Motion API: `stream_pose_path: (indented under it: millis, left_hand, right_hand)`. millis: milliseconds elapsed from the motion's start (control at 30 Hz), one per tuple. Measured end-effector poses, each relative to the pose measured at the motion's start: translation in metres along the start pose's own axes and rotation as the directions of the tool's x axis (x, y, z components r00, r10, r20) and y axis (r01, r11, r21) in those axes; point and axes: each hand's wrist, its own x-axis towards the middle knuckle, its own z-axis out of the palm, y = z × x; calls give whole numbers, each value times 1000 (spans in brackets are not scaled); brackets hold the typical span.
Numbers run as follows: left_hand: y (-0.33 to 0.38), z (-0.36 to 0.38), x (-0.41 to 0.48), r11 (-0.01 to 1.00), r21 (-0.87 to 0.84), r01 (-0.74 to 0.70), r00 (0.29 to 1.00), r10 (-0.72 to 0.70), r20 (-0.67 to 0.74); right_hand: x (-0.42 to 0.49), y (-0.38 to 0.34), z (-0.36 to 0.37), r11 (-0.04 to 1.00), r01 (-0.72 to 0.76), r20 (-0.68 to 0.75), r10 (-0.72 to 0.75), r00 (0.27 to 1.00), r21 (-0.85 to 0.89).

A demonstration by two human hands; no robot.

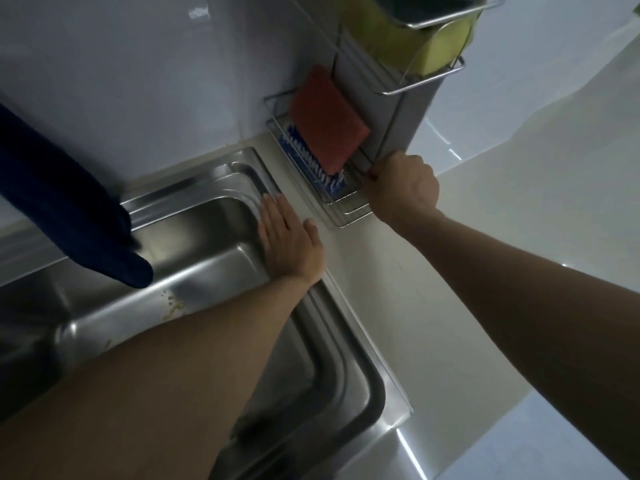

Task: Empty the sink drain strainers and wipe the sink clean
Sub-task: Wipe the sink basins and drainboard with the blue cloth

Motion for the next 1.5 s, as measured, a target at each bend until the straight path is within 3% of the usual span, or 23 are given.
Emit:
stream_pose_path:
  millis: [433, 567, 733, 833, 967, 1067, 1200, 1367, 1500]
  left_hand:
    - [-2, -6, 3, 1000, -2, -26, 998, 26, 53]
    - [-9, -17, 6, 996, 34, -85, 978, 77, 194]
    - [-24, -44, 12, 979, 88, -184, 888, 128, 441]
    - [-32, -68, 10, 977, 82, -196, 849, 127, 513]
    - [-38, -107, -4, 976, 60, -212, 893, 168, 417]
    - [-45, -141, -17, 968, 91, -233, 918, 188, 349]
    - [-58, -188, -35, 977, 102, -187, 950, 153, 273]
    - [-76, -245, -56, 983, 106, -152, 979, 135, 156]
    - [-96, -293, -60, 979, 122, -166, 984, 156, 82]
  right_hand:
    - [13, 8, 20, 993, 86, 113, -76, 991, -84]
    - [10, 10, 19, 992, 109, 147, -100, 984, -58]
    - [-1, 12, 4, 979, 171, 148, -154, 977, -108]
    - [-13, 12, -8, 967, 223, 135, -206, 969, -125]
    - [-35, 8, -23, 916, 351, 38, -350, 936, -193]
    - [-51, -4, -31, 912, 400, 10, -401, 916, -95]
    - [-72, -31, -36, 873, 474, 68, -483, 873, 116]
    - [-103, -84, -45, 787, 568, 50, -595, 802, 240]
    - [-118, -134, -56, 776, 572, 137, -618, 774, 266]
